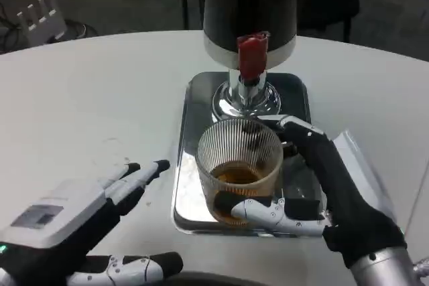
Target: Grasp the cup under the faucet to collect the drink, then remove the cup.
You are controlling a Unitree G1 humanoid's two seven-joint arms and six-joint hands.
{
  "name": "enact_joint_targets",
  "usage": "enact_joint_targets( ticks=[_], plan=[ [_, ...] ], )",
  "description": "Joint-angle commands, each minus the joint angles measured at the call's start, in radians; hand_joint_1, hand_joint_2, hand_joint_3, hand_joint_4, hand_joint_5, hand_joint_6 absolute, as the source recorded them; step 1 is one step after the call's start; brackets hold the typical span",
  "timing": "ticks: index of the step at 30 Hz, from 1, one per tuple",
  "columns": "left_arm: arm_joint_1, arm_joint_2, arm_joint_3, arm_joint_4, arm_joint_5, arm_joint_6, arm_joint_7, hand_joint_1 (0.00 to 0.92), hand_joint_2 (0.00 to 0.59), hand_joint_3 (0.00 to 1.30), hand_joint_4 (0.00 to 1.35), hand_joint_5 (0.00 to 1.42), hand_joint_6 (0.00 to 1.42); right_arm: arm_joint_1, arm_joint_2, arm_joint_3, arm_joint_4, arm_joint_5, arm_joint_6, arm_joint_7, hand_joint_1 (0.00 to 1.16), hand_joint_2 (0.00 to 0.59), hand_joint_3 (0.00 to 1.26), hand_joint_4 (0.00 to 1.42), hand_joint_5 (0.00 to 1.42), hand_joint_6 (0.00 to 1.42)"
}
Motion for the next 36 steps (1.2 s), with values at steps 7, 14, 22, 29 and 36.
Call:
enact_joint_targets(
  ticks=[7,14,22,29,36],
  plan=[
    [0.032,0.013,-0.005,-0.057,0.057,0.056,-0.009,0.000,0.103,0.00,0.00,0.00,0.09,0.008,-0.018,-0.018,-0.060,0.017,-0.060,0.011,0.81,0.195,0.84,0.95,1.06,0.82],
    [0.051,0.010,-0.011,-0.089,0.078,0.096,-0.014,0.000,0.104,0.00,0.00,0.00,0.09,0.024,-0.037,-0.027,-0.076,0.012,-0.079,0.023,0.81,0.193,0.86,0.97,1.08,0.83],
    [0.051,0.010,-0.019,-0.106,0.085,0.110,-0.014,0.000,0.105,0.00,0.00,0.00,0.08,0.041,-0.040,-0.032,-0.093,0.012,-0.081,0.030,0.81,0.190,0.86,0.97,1.09,0.84],
    [0.046,0.013,-0.019,-0.108,0.083,0.117,-0.015,0.000,0.105,0.00,0.00,0.00,0.08,0.049,-0.038,-0.033,-0.098,0.012,-0.079,0.033,0.80,0.189,0.87,0.97,1.10,0.85],
    [0.047,0.011,-0.016,-0.109,0.081,0.126,-0.014,0.000,0.105,0.00,0.00,0.00,0.08,0.053,-0.042,-0.035,-0.095,0.012,-0.086,0.033,0.80,0.189,0.87,0.98,1.11,0.85]
  ],
)
